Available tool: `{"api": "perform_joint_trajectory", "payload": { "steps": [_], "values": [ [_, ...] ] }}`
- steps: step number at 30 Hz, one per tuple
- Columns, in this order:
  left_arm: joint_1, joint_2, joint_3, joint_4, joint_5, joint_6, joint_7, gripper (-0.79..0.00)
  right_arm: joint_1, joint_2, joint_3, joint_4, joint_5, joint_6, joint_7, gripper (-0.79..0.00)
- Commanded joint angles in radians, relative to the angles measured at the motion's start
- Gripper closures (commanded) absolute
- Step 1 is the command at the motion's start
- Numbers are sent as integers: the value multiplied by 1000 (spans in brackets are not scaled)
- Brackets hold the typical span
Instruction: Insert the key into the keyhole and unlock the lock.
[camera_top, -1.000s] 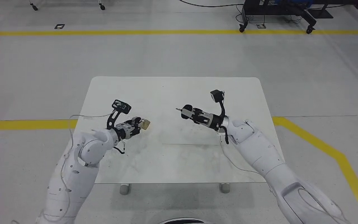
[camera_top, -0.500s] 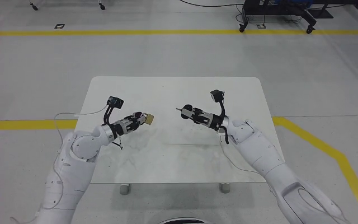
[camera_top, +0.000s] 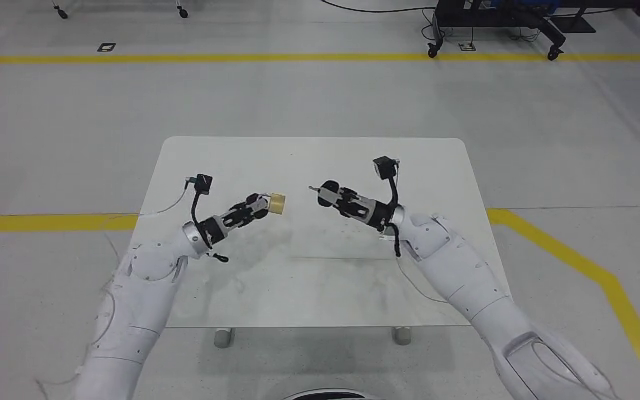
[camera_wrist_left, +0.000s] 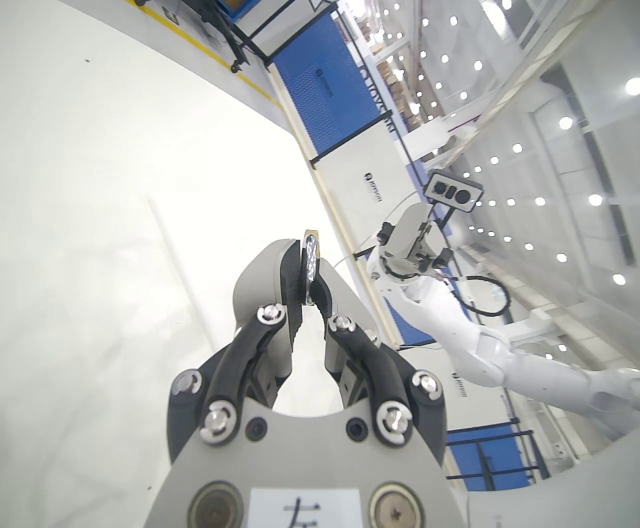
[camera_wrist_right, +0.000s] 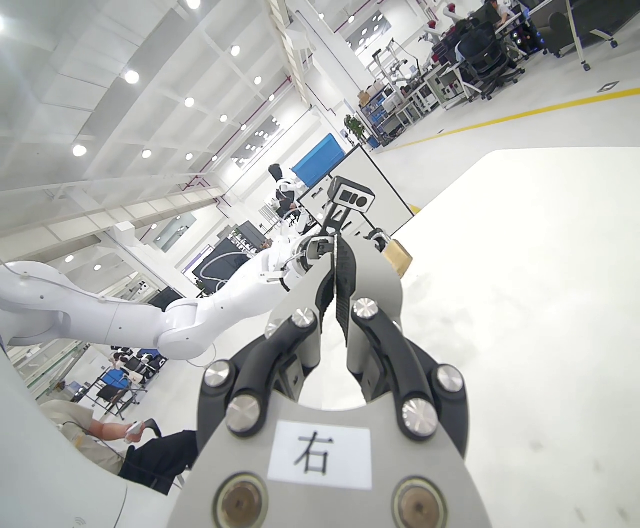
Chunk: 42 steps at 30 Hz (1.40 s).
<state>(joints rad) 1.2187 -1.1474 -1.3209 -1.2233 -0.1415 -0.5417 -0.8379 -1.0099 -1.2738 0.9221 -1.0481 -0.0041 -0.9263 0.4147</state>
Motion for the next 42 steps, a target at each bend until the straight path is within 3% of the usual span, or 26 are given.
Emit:
{"api": "perform_joint_trajectory", "payload": {
  "steps": [1,7,16,27,42],
  "values": [
    [-17,-6,15,37,-123,-18,-41,0,2,-5,-1,4,8,0,-27,0],
    [-68,-23,60,122,-361,-76,-195,0,19,-25,-12,40,12,14,-111,0],
    [-120,-38,118,152,-440,-104,-300,0,69,-59,-47,112,4,34,-158,0],
    [-135,-49,157,161,-444,-70,-267,0,108,-98,-97,167,44,-28,-126,0],
    [-158,-58,178,181,-442,20,-208,0,96,-100,-91,161,54,-82,-45,0]
  ]
}}
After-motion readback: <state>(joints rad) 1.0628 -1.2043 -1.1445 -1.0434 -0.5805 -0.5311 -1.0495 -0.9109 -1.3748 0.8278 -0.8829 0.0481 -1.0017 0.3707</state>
